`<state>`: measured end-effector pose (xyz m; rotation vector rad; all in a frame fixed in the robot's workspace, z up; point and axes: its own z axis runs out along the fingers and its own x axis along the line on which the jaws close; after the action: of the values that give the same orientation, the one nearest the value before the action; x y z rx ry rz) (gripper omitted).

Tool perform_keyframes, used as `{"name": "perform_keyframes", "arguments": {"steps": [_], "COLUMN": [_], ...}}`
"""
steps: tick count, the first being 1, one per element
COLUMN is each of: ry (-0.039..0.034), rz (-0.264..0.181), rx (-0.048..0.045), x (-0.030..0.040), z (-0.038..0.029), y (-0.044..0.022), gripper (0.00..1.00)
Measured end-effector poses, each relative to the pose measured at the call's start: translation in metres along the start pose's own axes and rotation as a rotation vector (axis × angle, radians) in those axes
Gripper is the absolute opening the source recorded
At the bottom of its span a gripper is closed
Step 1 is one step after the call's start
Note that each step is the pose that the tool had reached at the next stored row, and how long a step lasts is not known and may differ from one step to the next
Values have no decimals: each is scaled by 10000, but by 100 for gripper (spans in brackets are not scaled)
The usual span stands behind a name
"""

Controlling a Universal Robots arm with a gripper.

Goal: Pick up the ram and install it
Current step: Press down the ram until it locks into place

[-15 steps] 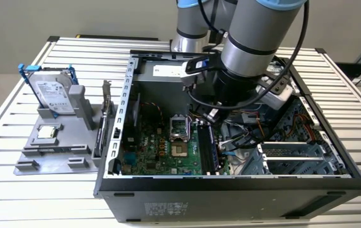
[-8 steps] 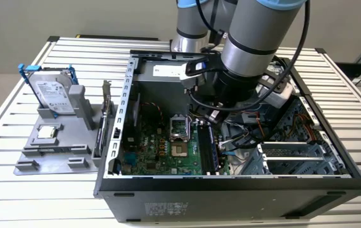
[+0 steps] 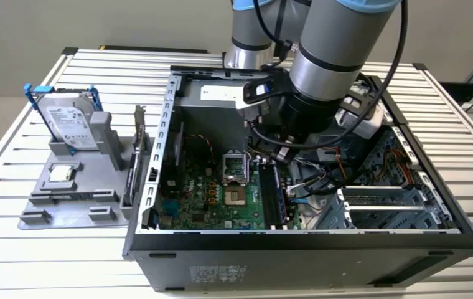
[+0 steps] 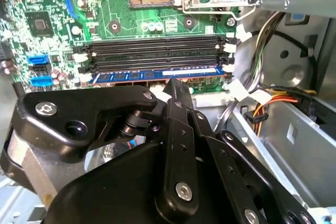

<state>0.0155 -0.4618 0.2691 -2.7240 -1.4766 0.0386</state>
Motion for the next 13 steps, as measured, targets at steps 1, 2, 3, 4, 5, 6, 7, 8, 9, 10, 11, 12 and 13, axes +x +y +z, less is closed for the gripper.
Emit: {"name": "perform_keyframes", "arguments": {"steps": [1,2,3,4,5,6,7,8,9,10,11,12,13], "ry": [-6,-12,-18,-26,-31,-37,-44,-49,-56,-61,-66,-70,-75], "rz": [-128,-249,-376,-513,-628,-752,-884,-995,-1115,-1237,-1331,-1422,-1509], "rx": [0,0,-1,-1,-1,-1,-1,-2,-2,-2,-2,-2,-2], "x": [0,0,0,0,0,0,0,0,0,0,0,1,1], "z": [0,0,0,0,0,0,0,0,0,0,0,0,0], "y": [0,0,0,0,0,0,0,0,0,0,0,0,0], "gripper": [0,0,0,0,0,0,0,0,0,0,0,0,0]}}
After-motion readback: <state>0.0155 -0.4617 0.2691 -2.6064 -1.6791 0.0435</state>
